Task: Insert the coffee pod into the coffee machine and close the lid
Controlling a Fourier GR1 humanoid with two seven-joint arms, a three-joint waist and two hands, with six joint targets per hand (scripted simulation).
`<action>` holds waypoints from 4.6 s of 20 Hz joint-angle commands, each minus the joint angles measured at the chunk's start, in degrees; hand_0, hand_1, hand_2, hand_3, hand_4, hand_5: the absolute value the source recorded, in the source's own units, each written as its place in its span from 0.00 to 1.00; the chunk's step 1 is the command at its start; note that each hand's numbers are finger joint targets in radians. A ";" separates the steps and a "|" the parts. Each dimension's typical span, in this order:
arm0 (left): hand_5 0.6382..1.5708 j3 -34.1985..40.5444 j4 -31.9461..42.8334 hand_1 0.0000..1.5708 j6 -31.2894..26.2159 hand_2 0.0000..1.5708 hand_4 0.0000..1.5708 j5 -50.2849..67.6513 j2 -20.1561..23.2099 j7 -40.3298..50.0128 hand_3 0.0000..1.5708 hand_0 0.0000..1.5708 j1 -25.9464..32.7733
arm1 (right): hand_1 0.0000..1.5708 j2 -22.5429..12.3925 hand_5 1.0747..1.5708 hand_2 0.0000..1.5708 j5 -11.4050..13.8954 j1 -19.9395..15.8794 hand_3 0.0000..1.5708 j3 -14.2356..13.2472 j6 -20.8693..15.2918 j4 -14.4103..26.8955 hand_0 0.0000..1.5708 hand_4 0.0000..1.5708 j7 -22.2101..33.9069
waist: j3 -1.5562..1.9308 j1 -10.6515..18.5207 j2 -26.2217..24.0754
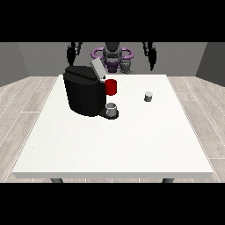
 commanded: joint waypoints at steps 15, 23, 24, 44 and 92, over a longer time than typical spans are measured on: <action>1.00 9.85 15.70 0.00 -10.11 0.00 0.00 -0.60 15.06 -4.55 0.00 0.00 -15.63 | 0.00 4.26 1.00 0.00 1.12 -3.06 0.00 -2.32 -5.83 -0.03 0.00 0.14 -5.27 | -1.00 -6.07 5.96; 1.00 13.68 31.51 0.00 -10.97 0.00 0.00 -2.62 19.88 -8.40 0.00 0.00 -22.07 | 0.00 5.24 1.00 0.00 1.55 -4.68 0.00 -0.04 -5.99 -4.39 0.00 0.15 -4.98 | -1.01 -9.61 11.78; 1.00 13.93 32.91 0.00 -10.65 0.00 0.00 -2.84 20.41 -6.77 0.00 0.00 -23.98 | 0.00 5.91 1.00 0.00 1.05 -5.72 0.00 0.19 -6.06 -4.51 0.00 0.12 -5.08 | -1.01 -9.93 12.31; 1.00 6.56 45.80 0.51 -5.43 0.54 0.00 -17.39 19.14 -3.39 0.32 0.51 -34.74 | 0.00 5.05 1.00 0.00 4.01 -11.50 0.00 -0.79 -9.50 6.86 0.00 0.27 -3.58 | -0.99 -7.88 13.07; 1.00 2.51 50.32 0.81 -5.95 0.85 0.35 -33.37 22.41 -15.32 0.82 0.81 -53.09 | 0.00 5.55 1.00 0.00 0.96 -14.14 0.00 -2.54 -9.99 16.80 0.00 0.30 -6.53 | -0.97 -9.27 10.16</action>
